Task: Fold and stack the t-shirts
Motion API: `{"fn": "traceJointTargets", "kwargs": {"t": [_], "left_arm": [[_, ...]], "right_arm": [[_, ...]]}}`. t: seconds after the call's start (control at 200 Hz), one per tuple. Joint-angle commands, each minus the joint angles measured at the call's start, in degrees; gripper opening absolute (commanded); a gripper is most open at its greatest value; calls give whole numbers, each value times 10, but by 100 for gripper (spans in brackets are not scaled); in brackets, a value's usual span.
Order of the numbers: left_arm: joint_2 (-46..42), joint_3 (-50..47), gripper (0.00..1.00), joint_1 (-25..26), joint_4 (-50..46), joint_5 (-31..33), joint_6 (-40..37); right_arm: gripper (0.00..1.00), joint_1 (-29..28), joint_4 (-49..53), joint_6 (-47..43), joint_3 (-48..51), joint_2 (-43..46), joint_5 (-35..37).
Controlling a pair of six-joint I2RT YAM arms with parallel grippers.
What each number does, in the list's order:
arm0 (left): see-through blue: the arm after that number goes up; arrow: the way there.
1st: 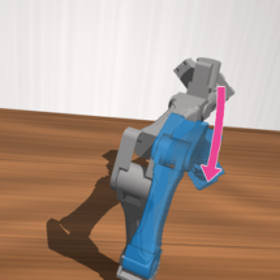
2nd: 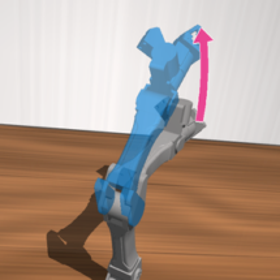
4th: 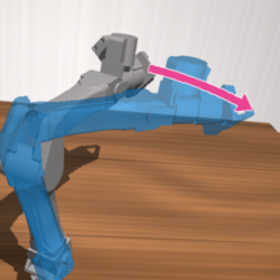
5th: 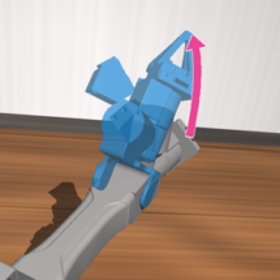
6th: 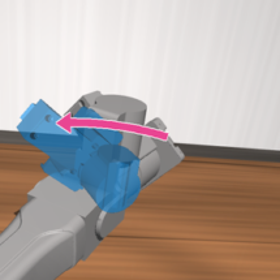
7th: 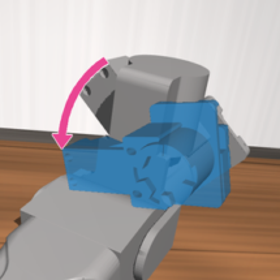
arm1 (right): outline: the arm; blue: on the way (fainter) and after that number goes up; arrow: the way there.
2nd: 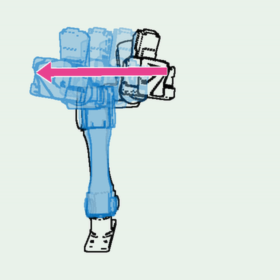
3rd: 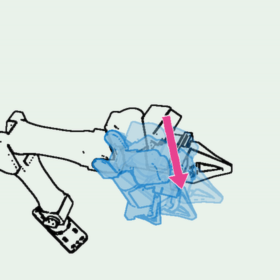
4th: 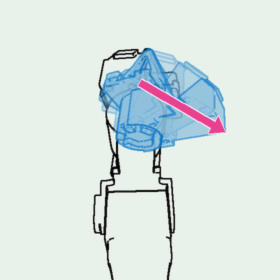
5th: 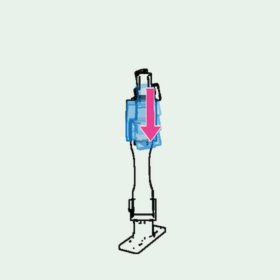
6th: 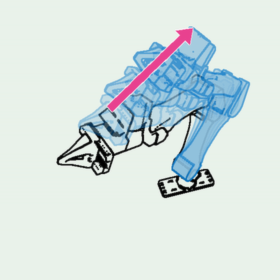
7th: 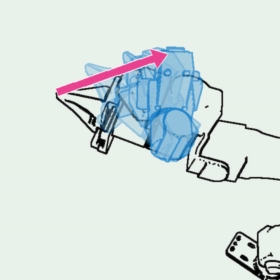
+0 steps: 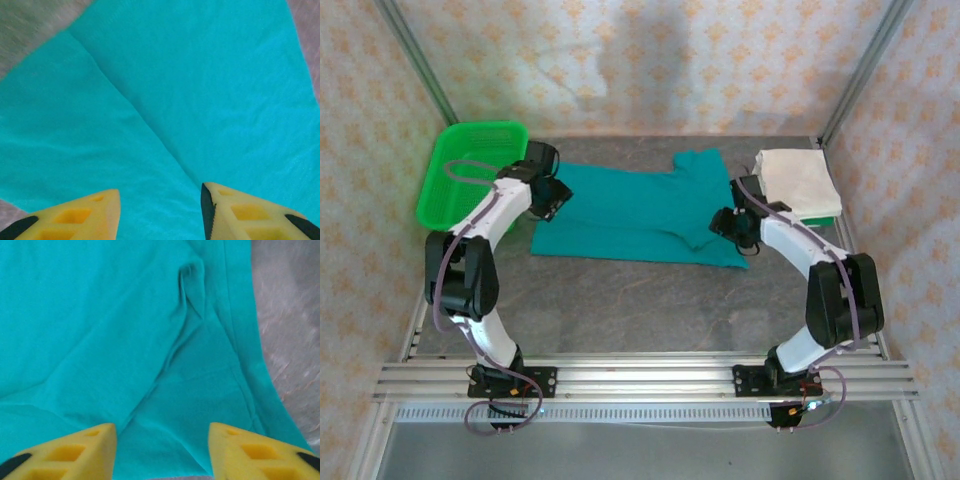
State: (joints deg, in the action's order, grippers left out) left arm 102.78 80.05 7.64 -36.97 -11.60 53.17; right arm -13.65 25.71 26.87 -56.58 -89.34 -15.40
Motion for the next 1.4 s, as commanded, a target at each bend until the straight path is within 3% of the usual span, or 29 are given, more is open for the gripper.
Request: {"fn": "traceJointTargets", "kwargs": {"t": [0.0, 0.21, 0.555, 0.756, 1.066, 1.236, 1.391], "left_arm": [[46, -15, 44, 14, 30, 5, -13], [58, -80, 41, 20, 65, 5, 0], [19, -187, 41, 20, 90, 24, 15], [-12, -251, 41, 20, 95, 14, 29], [-103, -354, 41, 46, 80, -3, 55], [-176, -392, 41, 64, 64, 13, 79], [-218, -382, 45, 66, 36, 49, 64]], "right_arm": [[45, 5, -49, 37, 22, -12, -41], [37, 5, -49, 43, 59, -30, 8], [36, 7, -4, 48, 112, -10, 73], [47, 34, 20, 62, 142, 25, 67], [49, 48, 46, 56, 193, 132, -4], [60, 31, 82, 33, 176, 252, 8], [65, -33, 85, 33, 138, 253, 21]]}}
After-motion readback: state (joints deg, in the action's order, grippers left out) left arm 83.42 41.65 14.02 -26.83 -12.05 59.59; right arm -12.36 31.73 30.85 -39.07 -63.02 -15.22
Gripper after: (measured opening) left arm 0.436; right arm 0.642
